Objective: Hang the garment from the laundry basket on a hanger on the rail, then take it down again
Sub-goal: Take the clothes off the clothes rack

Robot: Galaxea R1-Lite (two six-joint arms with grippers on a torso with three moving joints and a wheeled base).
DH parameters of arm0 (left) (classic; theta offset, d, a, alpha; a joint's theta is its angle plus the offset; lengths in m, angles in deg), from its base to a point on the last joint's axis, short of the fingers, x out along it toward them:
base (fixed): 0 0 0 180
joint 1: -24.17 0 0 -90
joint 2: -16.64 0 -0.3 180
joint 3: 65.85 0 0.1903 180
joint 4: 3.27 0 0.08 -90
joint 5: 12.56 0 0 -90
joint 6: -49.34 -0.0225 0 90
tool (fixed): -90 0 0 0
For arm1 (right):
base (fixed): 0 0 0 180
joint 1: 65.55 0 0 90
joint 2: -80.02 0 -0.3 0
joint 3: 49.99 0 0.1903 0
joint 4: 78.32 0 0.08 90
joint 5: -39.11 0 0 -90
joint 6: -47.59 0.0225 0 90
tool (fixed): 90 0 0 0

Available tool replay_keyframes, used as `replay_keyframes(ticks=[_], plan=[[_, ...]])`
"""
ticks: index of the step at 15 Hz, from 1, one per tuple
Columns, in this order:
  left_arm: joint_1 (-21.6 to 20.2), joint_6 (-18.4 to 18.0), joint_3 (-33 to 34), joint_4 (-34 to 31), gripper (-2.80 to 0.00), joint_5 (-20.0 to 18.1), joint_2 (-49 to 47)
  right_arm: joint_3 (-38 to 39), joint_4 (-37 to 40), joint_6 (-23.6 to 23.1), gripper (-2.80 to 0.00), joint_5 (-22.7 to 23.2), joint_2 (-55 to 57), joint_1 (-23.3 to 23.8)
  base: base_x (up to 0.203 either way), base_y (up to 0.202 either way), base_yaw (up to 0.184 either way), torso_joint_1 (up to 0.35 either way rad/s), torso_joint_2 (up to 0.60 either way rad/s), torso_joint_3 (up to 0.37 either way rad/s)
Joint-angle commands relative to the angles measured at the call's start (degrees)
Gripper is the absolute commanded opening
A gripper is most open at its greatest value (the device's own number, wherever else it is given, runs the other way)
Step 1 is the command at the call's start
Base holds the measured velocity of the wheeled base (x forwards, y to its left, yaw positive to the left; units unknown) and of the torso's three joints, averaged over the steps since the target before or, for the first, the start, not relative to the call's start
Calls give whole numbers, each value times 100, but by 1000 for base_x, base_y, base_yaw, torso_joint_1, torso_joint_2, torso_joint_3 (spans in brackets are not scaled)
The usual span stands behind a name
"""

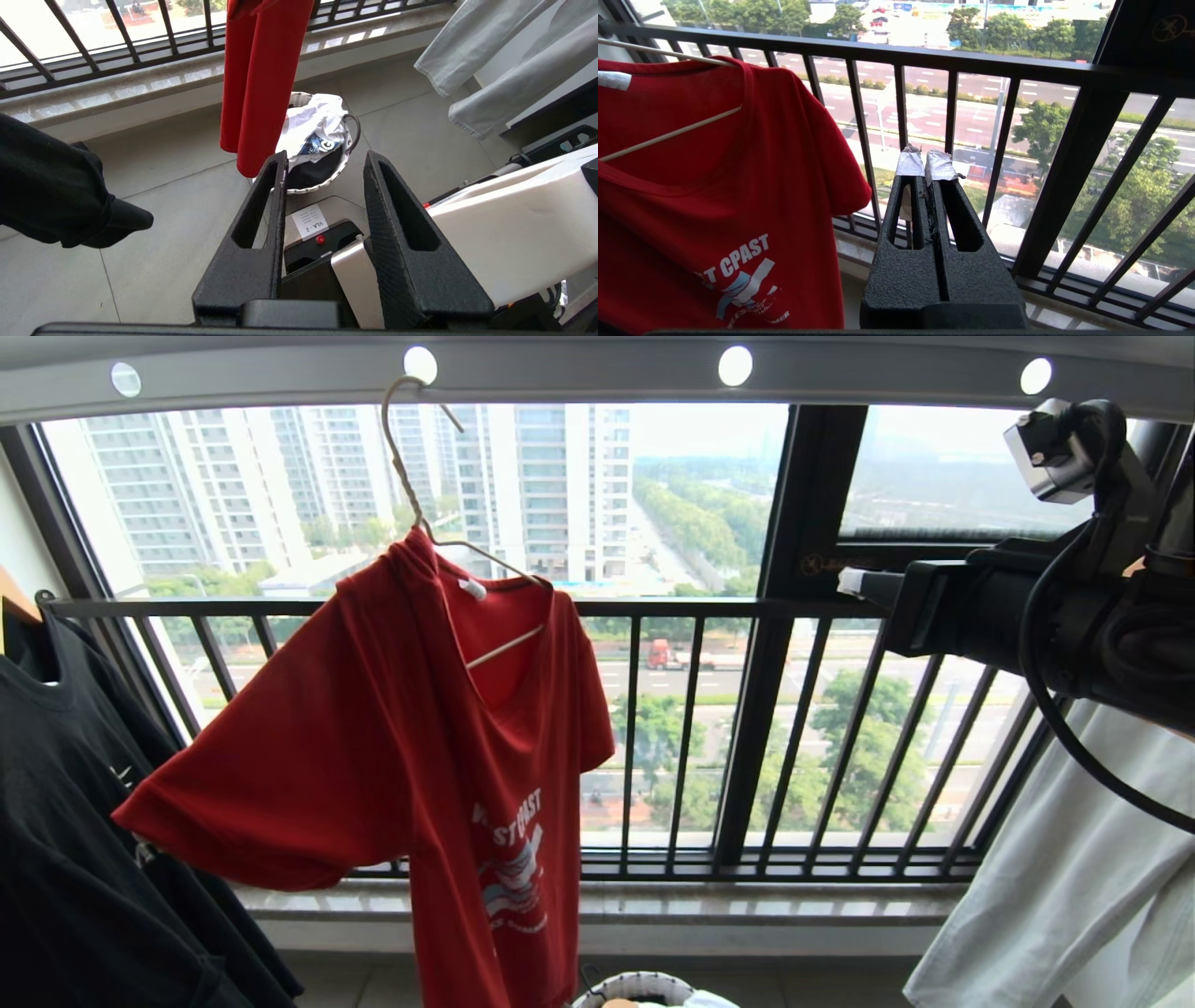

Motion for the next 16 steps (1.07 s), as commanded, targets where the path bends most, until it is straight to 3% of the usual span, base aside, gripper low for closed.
replay_keyframes(ticks=[1, 4, 7, 12, 16], plan=[[-1, 1, 510, 639, 0, 91, 17, 0, -17, 4, -280, -4, 71, -2, 0, 0, 0, 0, 0, 0], [-1, -124, 1158, 1851, 0, 519, -103, 0, -17, 4, -280, -4, 71, -2, 0, 0, 0, 0, 0, 0], [-1, -478, 1327, 2104, 0, 574, -134, 0, -17, 4, -280, 22, 71, -2, 0, 0, 0, 0, 0, 0], [-3, -540, 1498, 3183, 0, 574, -689, 9, -17, 4, -280, 31, 53, -2, 0, 0, 0, 0, 0, 0], [-10, -827, 1483, 3701, 0, 576, -1145, 17, -17, 4, -280, 40, 44, -2, 0, 0, 0, 0, 0, 0]])
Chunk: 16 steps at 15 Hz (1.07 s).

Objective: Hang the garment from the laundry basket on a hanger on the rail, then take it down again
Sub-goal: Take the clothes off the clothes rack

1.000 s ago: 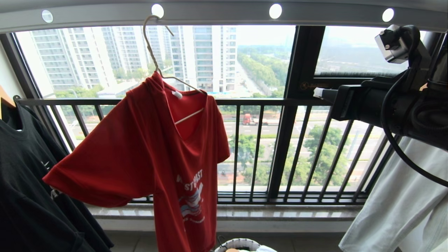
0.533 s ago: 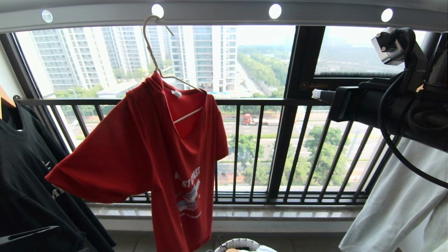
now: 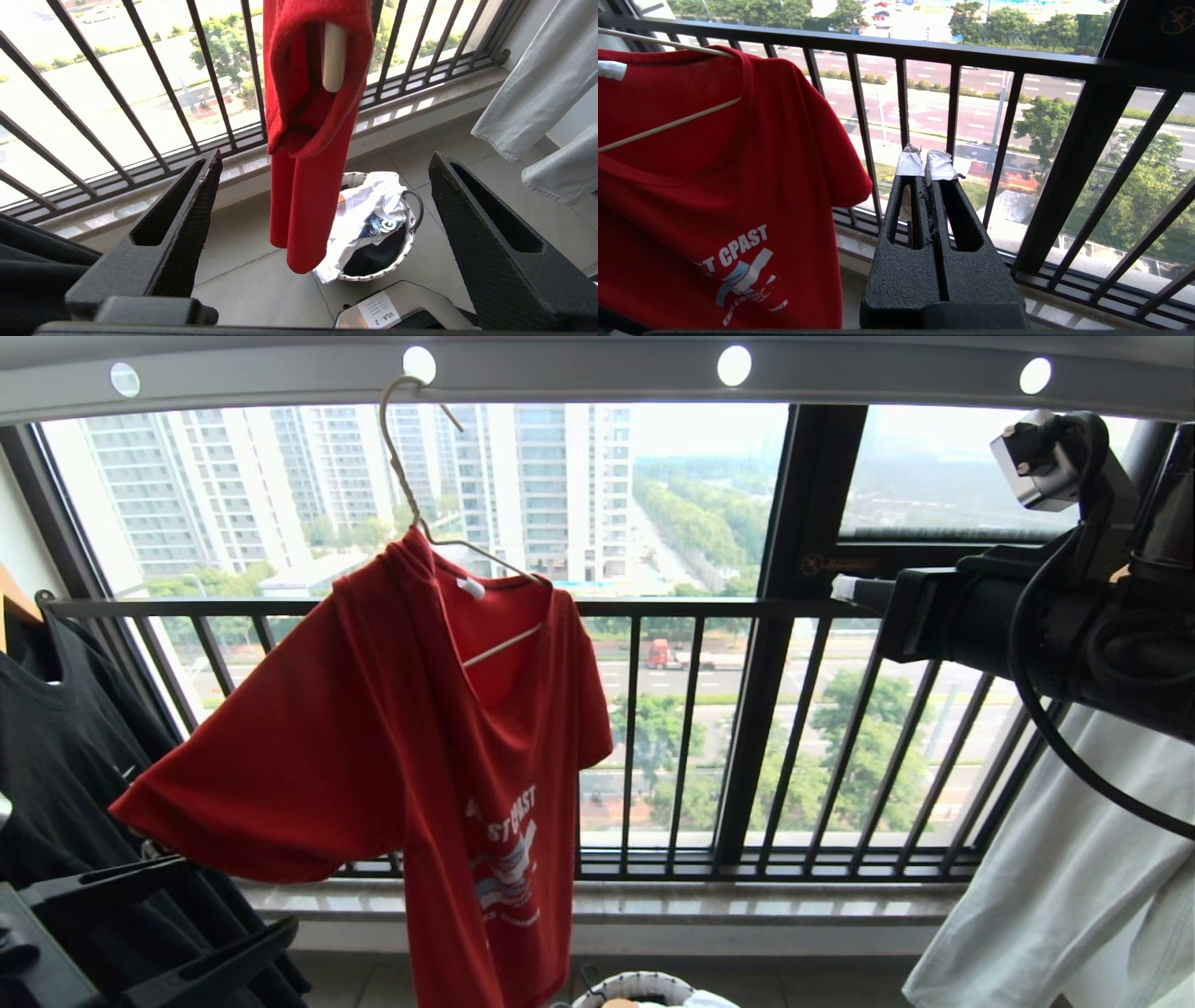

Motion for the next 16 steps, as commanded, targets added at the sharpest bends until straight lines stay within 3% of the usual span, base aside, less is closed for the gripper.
replay_keyframes(ticks=[1, 5, 9, 10, 16], plan=[[-9, -34, -9, 214, 0, -2, -353, 1, -13, 3, -280, -2, -11, -2, 0, 0, 0, 0, 0, 0], [-18, -142, -14, 525, 0, 281, -650, 10, -13, 3, -280, -2, -3, -2, 0, 0, 0, 0, 0, 0], [-12, -139, -14, 805, 0, 314, -664, 10, -13, 3, -280, -2, -2, -2, 0, 0, 0, 0, 0, 0], [-12, -149, -14, 803, -280, 305, -645, 10, -13, 3, -280, 7, -2, -2, 0, 0, 0, 0, 0, 0], [-12, -174, -58, 812, -280, 296, -610, 10, -13, 3, -280, 51, 15, -2, 0, 0, 0, 0, 0, 0]])
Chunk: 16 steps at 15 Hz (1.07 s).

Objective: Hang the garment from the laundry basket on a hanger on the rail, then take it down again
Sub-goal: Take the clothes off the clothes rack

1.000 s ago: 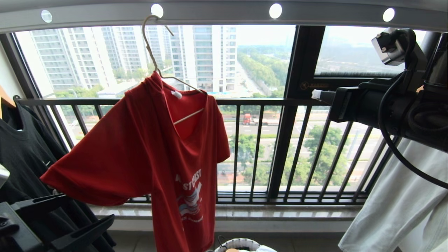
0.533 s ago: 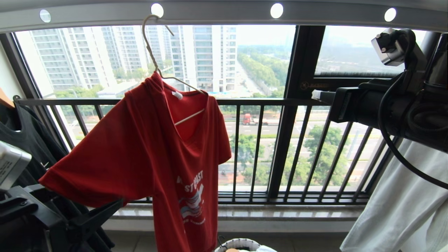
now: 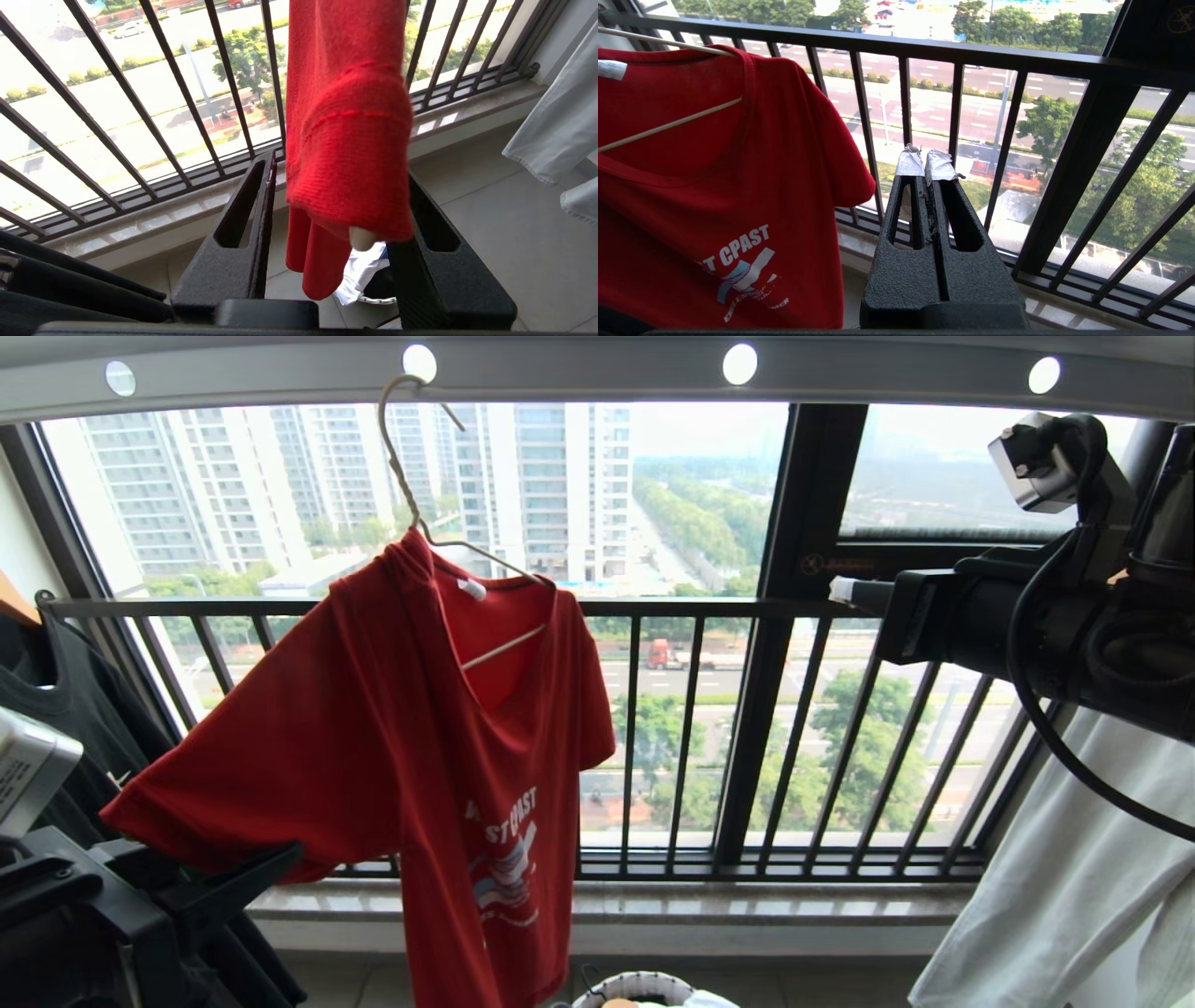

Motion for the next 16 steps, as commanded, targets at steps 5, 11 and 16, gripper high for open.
replay_keyframes(ticks=[5, 11, 16], plan=[[4, 26, -5, -236, -280, -36, 286, -1, -15, 3, -280, -2, 26, -2, 0, 0, 0, 0, 0, 0], [-2, 675, -167, -1571, -280, 585, 906, -1, -15, 3, -280, -2, 70, -6, 0, 0, 0, 0, 0, 0], [-2, 784, 9, -2420, -280, 630, 1289, -1, -15, 3, -280, -2, 96, -10, 0, 0, 0, 0, 0, 0]])
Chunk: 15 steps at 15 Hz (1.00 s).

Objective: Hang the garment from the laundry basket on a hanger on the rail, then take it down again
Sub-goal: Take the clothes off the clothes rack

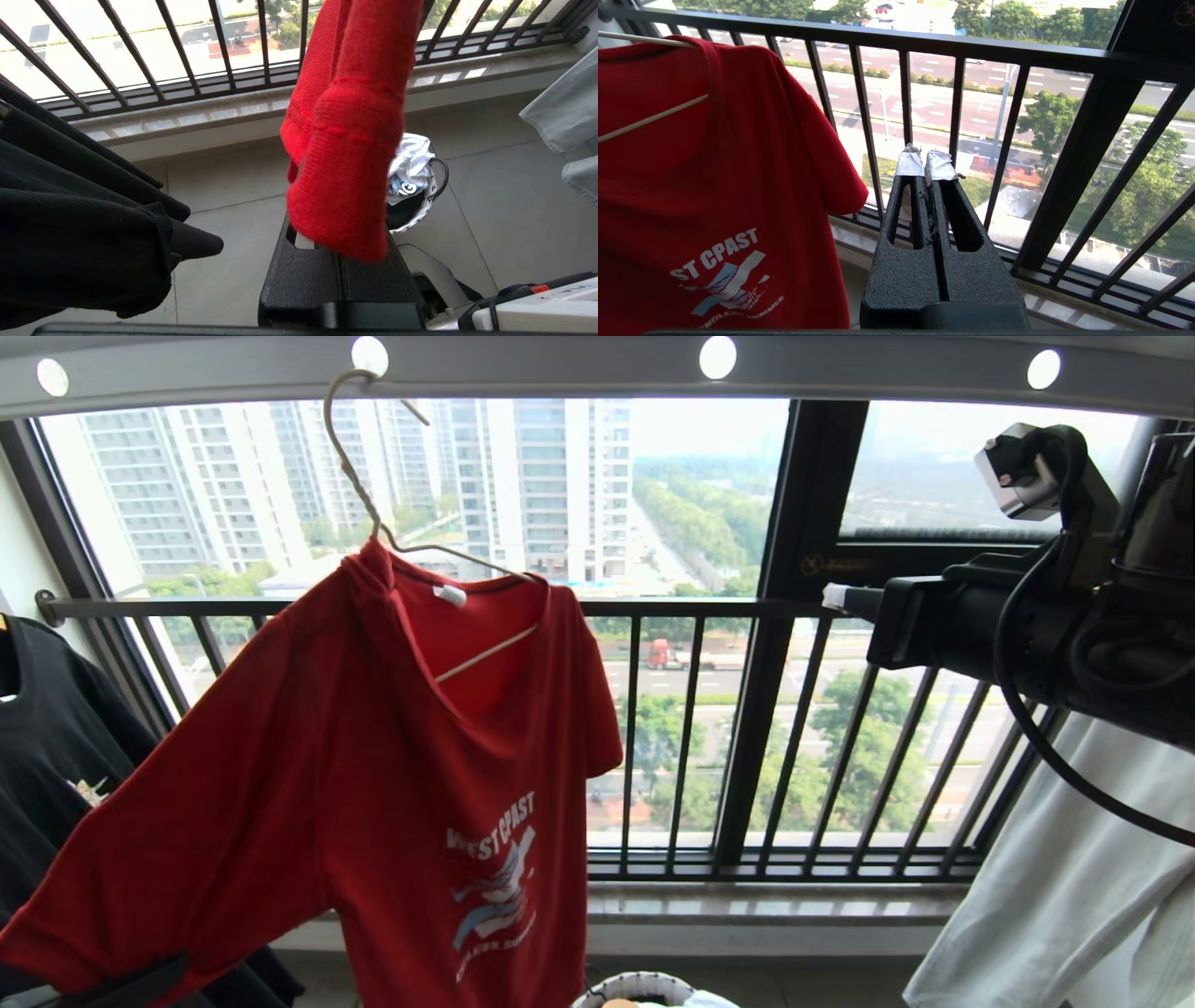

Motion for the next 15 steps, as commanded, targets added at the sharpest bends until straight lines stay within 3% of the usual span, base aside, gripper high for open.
replay_keyframes(ticks=[1, 9, 12, 15], plan=[[-8, 78, 63, -203, -280, 11, 129, -1, -15, 3, -280, -2, 22, -4, 0, 0, 0, 0, 0, 0], [-2, 97, -150, -238, -280, 65, 371, -2, 7, 3, -280, -2, -44, -126, 0, 0, 0, 0, 0, 0], [-2, 88, -153, -237, -280, 58, 513, 11, 440, 19, -280, 11, -245, -519, 0, 0, 0, 0, 0, 0], [-2, 83, -241, -243, -280, 47, 705, -25, 829, 78, -280, 142, -646, -1250, 0, 0, 0, 0, 0, 0]])
